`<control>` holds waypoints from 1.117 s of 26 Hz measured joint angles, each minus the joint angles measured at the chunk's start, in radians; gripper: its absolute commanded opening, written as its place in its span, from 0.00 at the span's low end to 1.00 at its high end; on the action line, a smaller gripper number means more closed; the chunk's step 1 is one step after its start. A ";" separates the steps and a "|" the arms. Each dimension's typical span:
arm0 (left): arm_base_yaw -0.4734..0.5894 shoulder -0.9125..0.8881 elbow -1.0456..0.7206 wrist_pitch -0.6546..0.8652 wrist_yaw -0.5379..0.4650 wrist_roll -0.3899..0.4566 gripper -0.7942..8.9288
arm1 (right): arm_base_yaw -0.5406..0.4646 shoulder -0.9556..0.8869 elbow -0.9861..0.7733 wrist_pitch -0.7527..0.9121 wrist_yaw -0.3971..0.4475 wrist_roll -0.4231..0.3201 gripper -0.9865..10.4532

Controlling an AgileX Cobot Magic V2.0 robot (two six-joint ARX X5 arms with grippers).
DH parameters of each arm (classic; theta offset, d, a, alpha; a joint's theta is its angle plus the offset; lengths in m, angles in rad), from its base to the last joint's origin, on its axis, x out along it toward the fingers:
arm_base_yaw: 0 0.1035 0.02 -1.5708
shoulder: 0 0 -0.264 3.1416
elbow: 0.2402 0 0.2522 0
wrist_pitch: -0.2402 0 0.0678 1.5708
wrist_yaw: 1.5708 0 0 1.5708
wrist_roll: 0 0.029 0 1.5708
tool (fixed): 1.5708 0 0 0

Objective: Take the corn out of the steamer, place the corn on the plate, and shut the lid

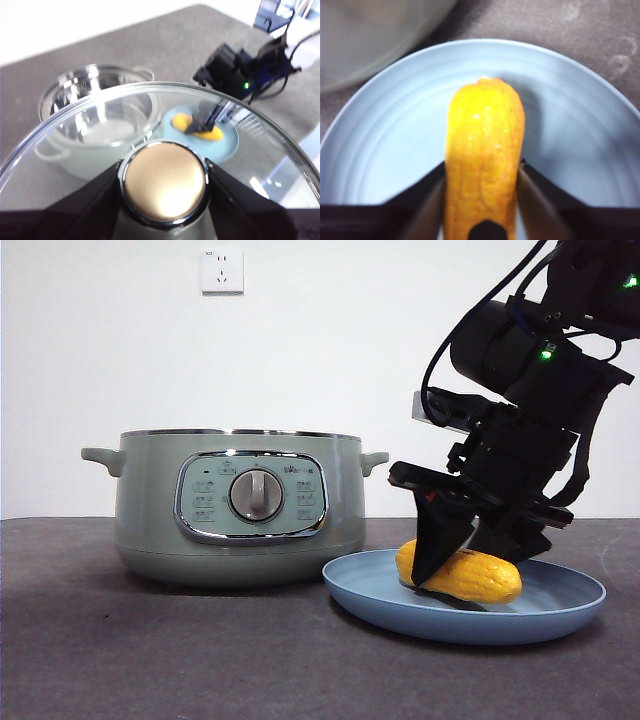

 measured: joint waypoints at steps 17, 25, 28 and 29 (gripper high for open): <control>0.000 0.365 0.000 0.422 0.000 0.000 0.07 | 0.000 -0.568 -0.006 -0.275 0.001 0.003 0.58; 0.000 0.568 0.000 0.621 0.000 0.000 0.07 | 0.000 -0.861 -0.006 -0.415 0.001 0.003 0.58; 0.000 0.646 0.000 0.690 -0.001 0.004 0.07 | 0.000 -0.940 -0.006 -0.467 0.001 0.019 0.58; 0.000 0.671 0.000 0.714 -0.003 0.010 0.07 | 0.000 -0.965 -0.006 -0.484 0.000 0.026 0.58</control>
